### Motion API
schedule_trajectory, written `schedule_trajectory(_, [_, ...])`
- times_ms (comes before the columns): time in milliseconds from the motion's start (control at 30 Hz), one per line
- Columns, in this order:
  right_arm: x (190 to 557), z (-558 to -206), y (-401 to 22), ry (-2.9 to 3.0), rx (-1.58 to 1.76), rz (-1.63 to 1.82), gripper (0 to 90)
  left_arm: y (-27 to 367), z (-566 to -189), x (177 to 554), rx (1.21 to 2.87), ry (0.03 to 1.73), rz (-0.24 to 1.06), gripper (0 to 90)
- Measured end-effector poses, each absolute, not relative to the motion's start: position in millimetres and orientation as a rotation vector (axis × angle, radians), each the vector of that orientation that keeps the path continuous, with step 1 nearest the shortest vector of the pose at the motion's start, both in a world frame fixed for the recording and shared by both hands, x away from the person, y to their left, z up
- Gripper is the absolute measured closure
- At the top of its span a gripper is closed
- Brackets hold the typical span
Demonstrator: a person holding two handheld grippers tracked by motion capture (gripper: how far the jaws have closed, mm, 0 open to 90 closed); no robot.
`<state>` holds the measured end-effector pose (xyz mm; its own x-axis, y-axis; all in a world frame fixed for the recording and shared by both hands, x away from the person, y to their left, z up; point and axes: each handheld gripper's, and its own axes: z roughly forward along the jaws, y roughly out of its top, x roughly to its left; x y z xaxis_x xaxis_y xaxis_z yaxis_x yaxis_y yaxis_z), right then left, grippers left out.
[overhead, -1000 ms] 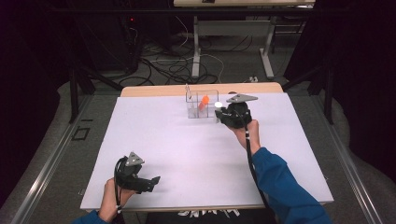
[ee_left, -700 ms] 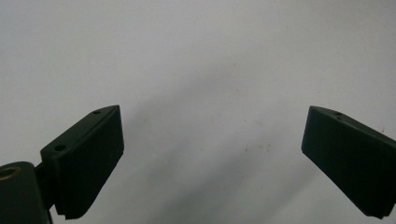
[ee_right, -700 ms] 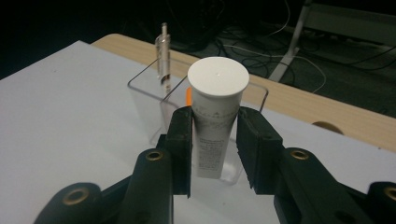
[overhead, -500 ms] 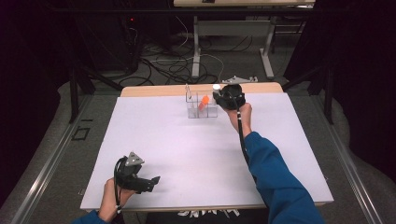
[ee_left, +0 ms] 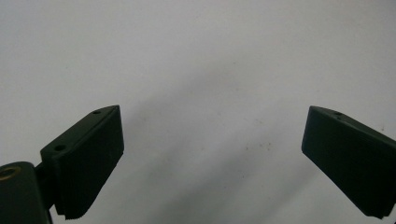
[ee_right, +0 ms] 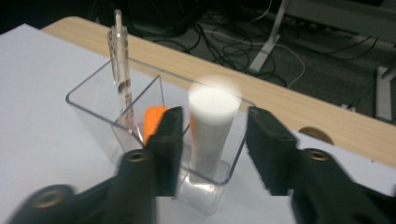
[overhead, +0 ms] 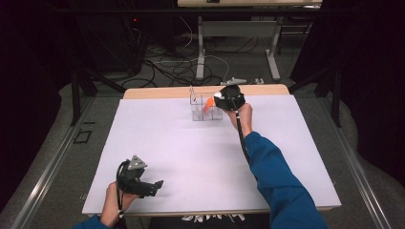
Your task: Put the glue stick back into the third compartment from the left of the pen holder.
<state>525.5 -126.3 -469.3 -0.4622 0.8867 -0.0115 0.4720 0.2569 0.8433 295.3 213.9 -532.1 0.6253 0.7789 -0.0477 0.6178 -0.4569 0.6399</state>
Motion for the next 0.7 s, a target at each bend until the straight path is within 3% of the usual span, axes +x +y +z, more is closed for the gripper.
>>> schedule_trajectory(133, [509, -468, -133, 2.138, 1.198, 1.125, 29.5, 214, -532, 295, 2.227, 1.088, 0.332, 5.7])
schedule_trajectory(267, [482, -469, -143, 2.236, 1.132, 1.134, 18.5, 213, -532, 295, 2.222, 1.084, 0.335, 5.7])
schedule_trajectory(700, [401, -480, -185, 2.366, 1.04, 1.187, 7.2, 213, -531, 295, 2.225, 1.078, 0.34, 4.7])
